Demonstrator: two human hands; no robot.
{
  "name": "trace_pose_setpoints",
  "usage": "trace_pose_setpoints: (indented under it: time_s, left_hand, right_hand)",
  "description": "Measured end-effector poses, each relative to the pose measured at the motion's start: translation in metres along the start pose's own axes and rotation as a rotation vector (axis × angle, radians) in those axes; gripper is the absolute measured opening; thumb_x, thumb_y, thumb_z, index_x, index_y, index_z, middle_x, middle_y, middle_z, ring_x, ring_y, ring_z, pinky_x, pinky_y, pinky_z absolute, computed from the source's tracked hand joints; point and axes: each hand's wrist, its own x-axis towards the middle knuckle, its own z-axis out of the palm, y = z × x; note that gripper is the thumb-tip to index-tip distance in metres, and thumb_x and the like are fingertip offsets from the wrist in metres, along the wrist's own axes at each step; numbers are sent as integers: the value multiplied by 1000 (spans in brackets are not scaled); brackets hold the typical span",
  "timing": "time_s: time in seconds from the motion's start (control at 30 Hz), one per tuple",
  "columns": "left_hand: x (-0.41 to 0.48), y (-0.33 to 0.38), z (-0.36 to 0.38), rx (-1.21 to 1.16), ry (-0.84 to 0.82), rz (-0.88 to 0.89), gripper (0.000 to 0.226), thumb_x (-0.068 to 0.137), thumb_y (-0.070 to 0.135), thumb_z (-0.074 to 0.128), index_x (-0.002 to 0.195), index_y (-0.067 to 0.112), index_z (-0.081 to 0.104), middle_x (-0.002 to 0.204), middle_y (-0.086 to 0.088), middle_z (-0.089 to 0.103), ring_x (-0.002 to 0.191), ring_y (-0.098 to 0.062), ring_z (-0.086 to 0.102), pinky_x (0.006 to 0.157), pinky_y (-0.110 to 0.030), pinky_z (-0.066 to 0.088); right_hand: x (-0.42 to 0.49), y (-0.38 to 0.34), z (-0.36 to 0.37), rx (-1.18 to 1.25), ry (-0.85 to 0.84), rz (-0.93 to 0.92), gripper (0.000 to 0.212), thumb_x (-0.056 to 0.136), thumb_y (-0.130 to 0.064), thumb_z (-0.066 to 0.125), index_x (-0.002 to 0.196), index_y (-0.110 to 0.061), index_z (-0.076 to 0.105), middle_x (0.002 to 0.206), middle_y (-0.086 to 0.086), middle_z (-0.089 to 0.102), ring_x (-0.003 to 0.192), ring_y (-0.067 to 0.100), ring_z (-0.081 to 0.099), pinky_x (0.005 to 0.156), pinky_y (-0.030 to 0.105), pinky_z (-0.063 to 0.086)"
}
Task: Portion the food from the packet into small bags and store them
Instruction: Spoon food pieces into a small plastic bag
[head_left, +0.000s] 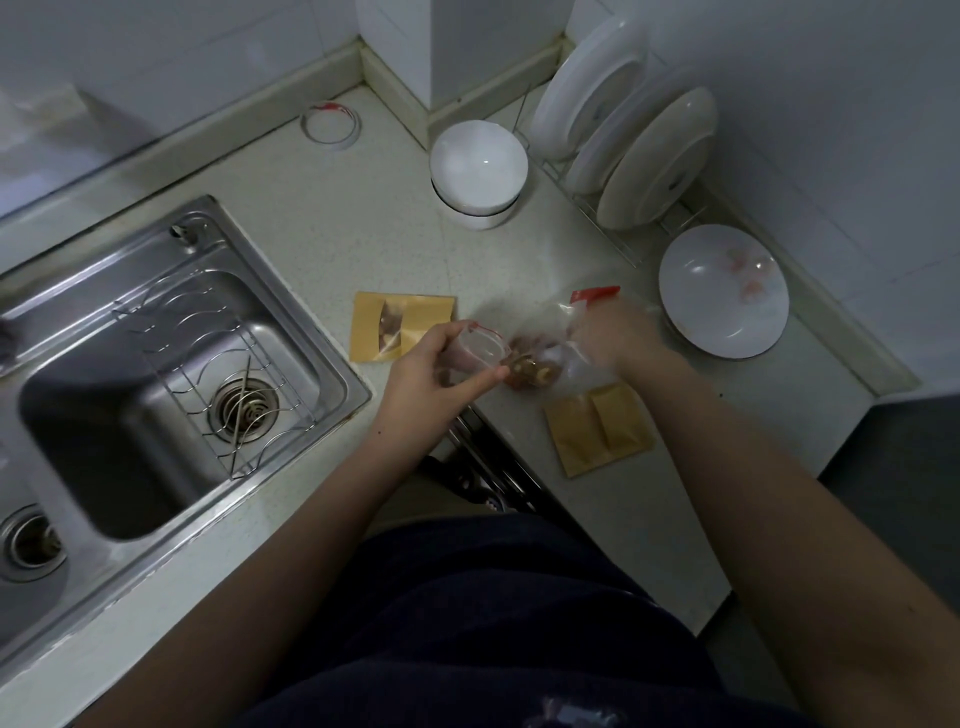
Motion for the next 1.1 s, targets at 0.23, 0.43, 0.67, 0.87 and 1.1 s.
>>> trace_pose_setpoints:
  time_s: [0.23, 0.43, 0.67, 0.87, 1.1]
  left_hand:
    - [-1, 2, -1, -3, 10, 3, 57, 77, 34, 78, 128, 17, 58, 107, 8, 69, 100, 7, 61, 75, 0, 42]
    - [-1, 2, -1, -3, 3, -6, 56, 78, 31, 79, 128, 17, 58, 108, 8, 69, 100, 8, 61, 76, -1, 43]
    - [0, 2, 2, 11, -13, -13, 56, 78, 31, 78, 128, 18, 58, 104, 13, 66, 96, 16, 58, 73, 1, 41]
    - [1, 1, 3, 1, -28, -27, 60, 76, 37, 78, 130, 20, 57, 111, 10, 66, 104, 7, 59, 75, 0, 43]
    - [1, 2, 1, -4, -16, -20, 57, 77, 35, 79, 128, 22, 58, 106, 5, 69, 101, 10, 59, 74, 2, 40]
  right_hand:
    - [4, 18, 2, 104, -12, 48, 30, 101, -15, 37, 75, -9, 51, 67, 7, 49, 56, 18, 47, 52, 31, 35]
    - [3, 28, -1, 263, -13, 197, 13, 93, -5, 48, 93, -10, 59, 73, 2, 50, 75, 14, 56, 70, 28, 46]
    - [-11, 41, -15, 708, -50, 217, 20, 94, -18, 54, 77, -8, 55, 62, 4, 50, 51, 14, 46, 52, 26, 40]
    - [-22, 48, -23, 916, -47, 90, 33, 89, 1, 55, 57, -7, 55, 45, 3, 44, 32, 7, 40, 38, 15, 34]
    - [-23, 52, -29, 893, -78, 35, 24, 86, -7, 61, 63, -2, 66, 66, 6, 60, 67, 20, 56, 53, 23, 46]
